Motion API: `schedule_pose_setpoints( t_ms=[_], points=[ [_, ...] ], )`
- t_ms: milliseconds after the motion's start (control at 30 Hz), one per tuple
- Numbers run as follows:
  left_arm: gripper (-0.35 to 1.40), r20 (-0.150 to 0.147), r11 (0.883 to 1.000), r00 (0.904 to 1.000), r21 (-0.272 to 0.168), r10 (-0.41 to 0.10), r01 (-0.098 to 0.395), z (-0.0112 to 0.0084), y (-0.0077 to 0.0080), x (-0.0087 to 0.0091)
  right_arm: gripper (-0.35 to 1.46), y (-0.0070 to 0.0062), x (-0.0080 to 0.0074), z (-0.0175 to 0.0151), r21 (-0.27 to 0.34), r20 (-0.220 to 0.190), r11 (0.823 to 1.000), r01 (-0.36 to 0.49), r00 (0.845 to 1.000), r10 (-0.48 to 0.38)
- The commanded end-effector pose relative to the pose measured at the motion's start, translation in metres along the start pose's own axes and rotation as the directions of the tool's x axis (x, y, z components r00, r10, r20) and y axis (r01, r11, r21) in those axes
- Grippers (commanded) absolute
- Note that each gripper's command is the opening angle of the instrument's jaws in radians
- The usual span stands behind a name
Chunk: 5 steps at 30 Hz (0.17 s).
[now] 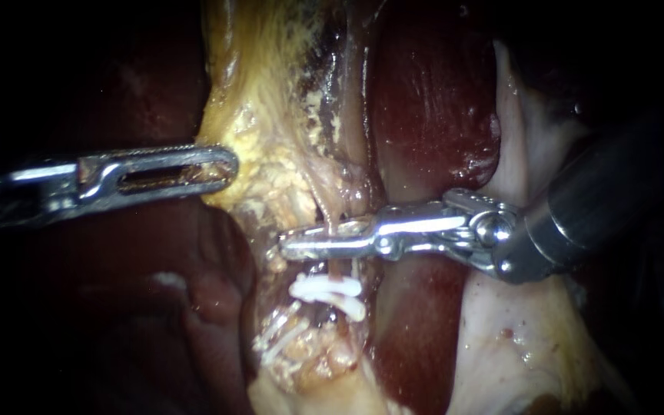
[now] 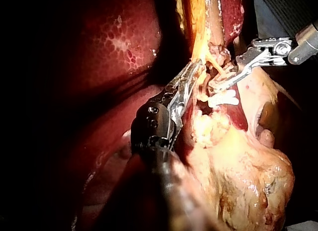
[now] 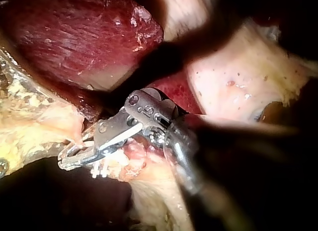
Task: Clipping third clip right tube
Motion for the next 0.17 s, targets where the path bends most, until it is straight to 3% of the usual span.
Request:
schedule_pose_setpoints(
  t_ms=[33, 167],
  points=[
    [-0.35, 0.0, 1.0, 1.0, 0.0, 0.0, 0.0, 0.0, 0.0, 0.0, -0.35, 0.0, -0.0001, 0.0001, 0.0, 0.0, 1.0, 0.0, 1.0, 0.0],
    [-0.35, 0.0, 1.0, 1.0, 0.0, 0.0, 0.0, 0.0, 0.0, 0.0, -0.35, 0.0001, -0.0001, 0.0001, 0.003, 0.002, 1.0, 0.0, 1.0, 0.0]
  ],
)
